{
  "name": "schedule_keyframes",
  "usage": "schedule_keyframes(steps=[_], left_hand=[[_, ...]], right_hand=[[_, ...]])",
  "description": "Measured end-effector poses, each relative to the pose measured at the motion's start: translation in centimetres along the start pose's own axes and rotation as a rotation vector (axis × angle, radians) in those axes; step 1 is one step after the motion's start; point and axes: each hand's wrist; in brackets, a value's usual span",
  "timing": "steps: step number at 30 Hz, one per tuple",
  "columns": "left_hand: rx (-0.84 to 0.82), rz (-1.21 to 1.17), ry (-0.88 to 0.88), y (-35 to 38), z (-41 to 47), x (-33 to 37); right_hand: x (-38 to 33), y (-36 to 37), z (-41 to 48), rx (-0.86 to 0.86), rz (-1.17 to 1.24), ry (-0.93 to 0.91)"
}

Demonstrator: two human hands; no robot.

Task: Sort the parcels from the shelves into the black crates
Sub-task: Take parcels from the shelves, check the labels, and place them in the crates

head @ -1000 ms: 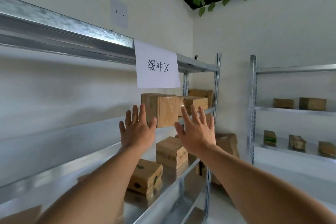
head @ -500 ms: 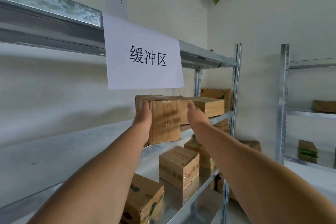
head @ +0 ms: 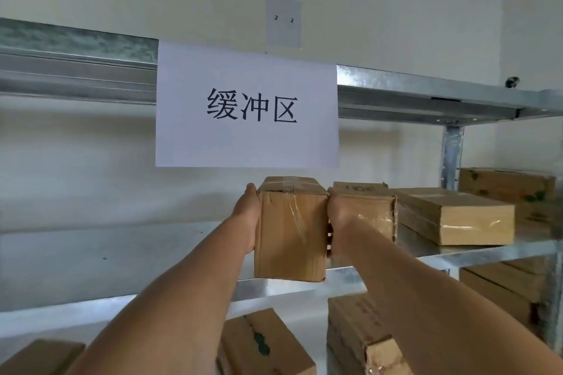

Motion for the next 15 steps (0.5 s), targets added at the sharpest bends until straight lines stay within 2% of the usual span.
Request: schedule_keyframes(steps=[6,15], left_hand=[[0.123,-0.041,0.02,-1.6,-1.5,0.0],[0.144,0.13,-0.075,-2.7,-5.5,-0.2]], right_hand=[[-0.1,-1.8,1.4,-0.284,0.069,-0.023],[0.5,-1.6,-0.7,-0.389,-0.137,0.088]])
Point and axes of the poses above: each hand's wrist, its own z-axis towards the middle knuckle, its own y-axis out of the palm, x = y × z, and after that the axes turned 1 degree about -z, right-handed
